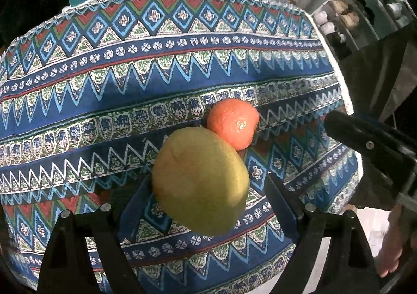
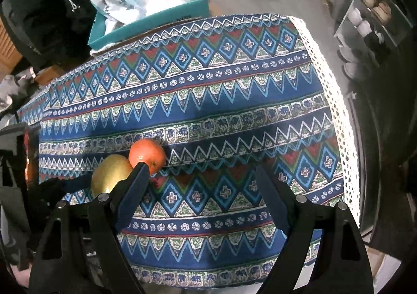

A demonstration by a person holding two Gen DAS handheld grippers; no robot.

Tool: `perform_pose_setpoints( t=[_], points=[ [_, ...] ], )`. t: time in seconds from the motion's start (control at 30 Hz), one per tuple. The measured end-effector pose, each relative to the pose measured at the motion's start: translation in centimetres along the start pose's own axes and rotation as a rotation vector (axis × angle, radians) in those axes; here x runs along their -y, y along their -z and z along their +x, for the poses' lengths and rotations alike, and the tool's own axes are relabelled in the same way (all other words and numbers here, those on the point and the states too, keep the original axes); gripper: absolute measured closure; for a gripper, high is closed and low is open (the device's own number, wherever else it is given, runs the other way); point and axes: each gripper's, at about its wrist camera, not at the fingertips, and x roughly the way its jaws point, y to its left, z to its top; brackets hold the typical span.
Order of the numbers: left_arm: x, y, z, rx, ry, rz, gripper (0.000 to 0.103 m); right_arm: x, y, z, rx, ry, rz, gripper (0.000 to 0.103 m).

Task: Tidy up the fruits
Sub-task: 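Grasp the yellow-green pear with the left tool while the right tool grasps the orange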

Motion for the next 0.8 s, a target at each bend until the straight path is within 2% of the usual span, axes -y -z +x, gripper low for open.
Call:
perform_pose_setpoints(
  t=[0.07,0.13,0.17,0.4,0.6,0.8],
  points=[
    [0.3,-0.1,0.5,-0.007,-0.012,0.003,0.015,-0.1,0.0,0.2,-0.005,0.002,-0.004,0.019],
    [0.4,-0.3,0.9,-0.015,-0.03,0.007,0.02,-0.4,0.0,0.5,-0.009,0.002,-0.011,0.019],
    [0.4,-0.3,1.0,-0.015,-0.049,0.012,0.026,-0.4,-0.1,0.6,-0.011,0.003,-0.012,0.019],
    [0.2,-0.1,1.0,-0.002,-0.046,0.069,0.026,-0.5,-0.2,1.4,-0.026,-0.014,-0.002,0.019],
    [-1.0,1.1,-0.2,0.012,-0.05,0.074,0.026,-1.3,-0.3,2.4,-0.033,-0.031,-0.018,0.019],
    [-2.1,1.2,-2.2,0.052,-0.072,0.096,0.026,-3.1,-0.4,4.2,-0.06,-0.102,-0.045,0.019]
  ],
)
